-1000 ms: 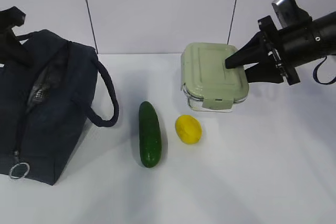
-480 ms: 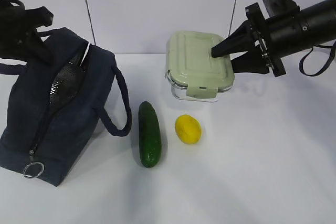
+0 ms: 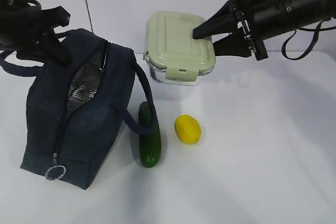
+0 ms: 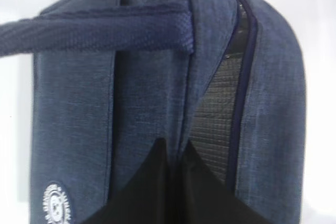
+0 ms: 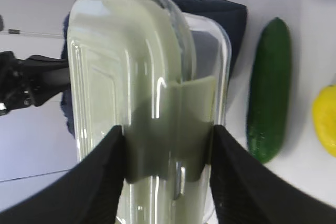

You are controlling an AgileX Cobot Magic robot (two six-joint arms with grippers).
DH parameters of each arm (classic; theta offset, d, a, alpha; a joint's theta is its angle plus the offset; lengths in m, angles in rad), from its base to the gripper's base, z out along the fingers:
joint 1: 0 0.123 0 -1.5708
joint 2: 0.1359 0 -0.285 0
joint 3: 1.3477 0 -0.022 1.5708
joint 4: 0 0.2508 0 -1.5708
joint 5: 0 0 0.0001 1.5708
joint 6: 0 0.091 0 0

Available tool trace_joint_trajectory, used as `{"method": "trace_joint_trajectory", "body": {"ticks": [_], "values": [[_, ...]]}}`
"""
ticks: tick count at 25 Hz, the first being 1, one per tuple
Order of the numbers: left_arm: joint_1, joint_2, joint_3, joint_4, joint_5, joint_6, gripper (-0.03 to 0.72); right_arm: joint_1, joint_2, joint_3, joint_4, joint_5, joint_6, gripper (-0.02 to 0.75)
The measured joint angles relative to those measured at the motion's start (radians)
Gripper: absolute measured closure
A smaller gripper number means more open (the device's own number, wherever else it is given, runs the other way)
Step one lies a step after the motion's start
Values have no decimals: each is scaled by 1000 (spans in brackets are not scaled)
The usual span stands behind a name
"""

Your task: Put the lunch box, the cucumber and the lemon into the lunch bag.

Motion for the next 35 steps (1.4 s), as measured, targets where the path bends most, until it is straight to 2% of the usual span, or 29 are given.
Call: {"method": "trace_joint_trajectory", "body": {"ticks": [7,18,27,35], "values": [[-7,0,0,-8,-6,0,689,47,0,-37,8,2,41,396],[-65,0,0,5,-71,-47,689,80,0,-37,34,6,104,396],[-69,0,0,5,-73,-49,689,180,0,-37,45,-112,122,396],[-69,0,0,5,-73,-49,689,212,23,-41,60,-192,137,396]]}}
